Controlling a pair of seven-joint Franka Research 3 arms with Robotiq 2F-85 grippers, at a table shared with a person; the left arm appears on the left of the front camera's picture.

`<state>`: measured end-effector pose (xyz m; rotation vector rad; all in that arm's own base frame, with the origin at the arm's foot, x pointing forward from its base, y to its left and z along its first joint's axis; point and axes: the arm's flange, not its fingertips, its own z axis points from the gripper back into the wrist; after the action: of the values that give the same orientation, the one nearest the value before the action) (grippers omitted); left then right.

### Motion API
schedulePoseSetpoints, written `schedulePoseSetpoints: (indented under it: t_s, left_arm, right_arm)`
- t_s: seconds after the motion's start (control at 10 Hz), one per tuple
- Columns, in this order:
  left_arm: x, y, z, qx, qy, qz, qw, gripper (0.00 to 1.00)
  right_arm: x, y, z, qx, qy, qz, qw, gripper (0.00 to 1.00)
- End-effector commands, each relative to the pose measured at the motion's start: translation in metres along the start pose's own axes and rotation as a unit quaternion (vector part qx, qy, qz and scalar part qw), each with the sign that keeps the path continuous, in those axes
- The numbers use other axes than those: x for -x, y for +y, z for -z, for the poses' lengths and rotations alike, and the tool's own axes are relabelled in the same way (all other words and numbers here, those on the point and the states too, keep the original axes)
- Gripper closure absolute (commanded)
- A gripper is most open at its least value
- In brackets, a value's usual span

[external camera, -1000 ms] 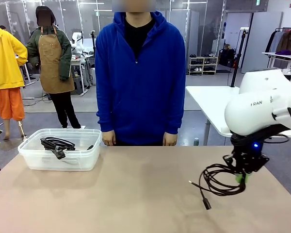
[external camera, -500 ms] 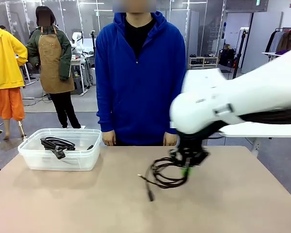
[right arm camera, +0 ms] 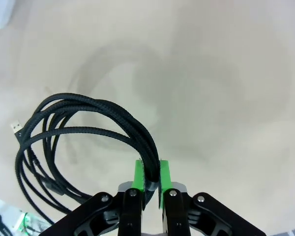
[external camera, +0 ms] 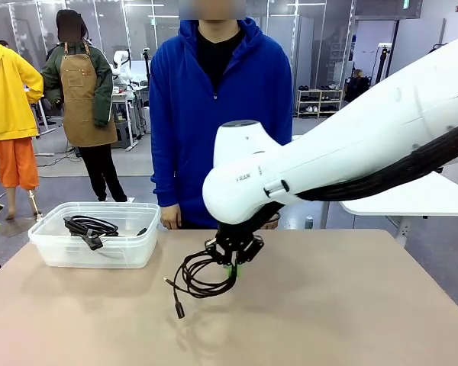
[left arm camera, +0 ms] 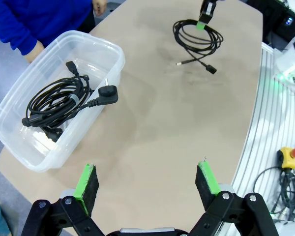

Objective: Organize and store the cables.
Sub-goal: Place the USB Extension Cable into the Organizing box.

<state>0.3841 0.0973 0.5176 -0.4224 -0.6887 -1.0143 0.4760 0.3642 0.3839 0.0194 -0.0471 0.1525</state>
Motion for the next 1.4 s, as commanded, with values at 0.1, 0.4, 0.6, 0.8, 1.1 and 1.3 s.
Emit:
schedulePoseSetpoints:
  t_s: [0.1,0.4,0.6,0.8,1.1,1.3]
  left_arm:
    - [-0.001,-0.002,-0.001,-0.006,0.005,-0.006,1.000,0.00]
    - [-0.001,-0.002,-0.001,-0.006,0.005,-0.006,1.000,0.00]
    - [-0.001,-0.002,-0.001,-0.006,0.005,-0.006,1.000,0.00]
    - [-0.001,-0.002,-0.001,-0.006,0.005,-0.006,1.000,0.00]
    - [-0.001,-0.002,-0.001,-0.006,0.005,-0.006,1.000,0.00]
    - [-0.001,-0.002,-0.001,-0.006,0.005,-0.006,1.000,0.00]
  right_arm:
    - [-0.009,0.006,0.034,0.011,0.016,0.021,1.000,0.85]
    - [-0.008,0.005,0.051,0.015,0.030,0.025,0.999,0.85]
    - [-0.004,-0.005,0.047,0.007,0.025,0.023,0.999,0.41]
    - [0.000,-0.013,0.042,-0.007,0.025,0.026,0.999,0.00]
    - [0.008,-0.042,0.026,-0.042,0.012,0.030,0.999,0.07]
    - [0.015,-0.072,0.012,-0.074,0.006,0.016,0.997,0.00]
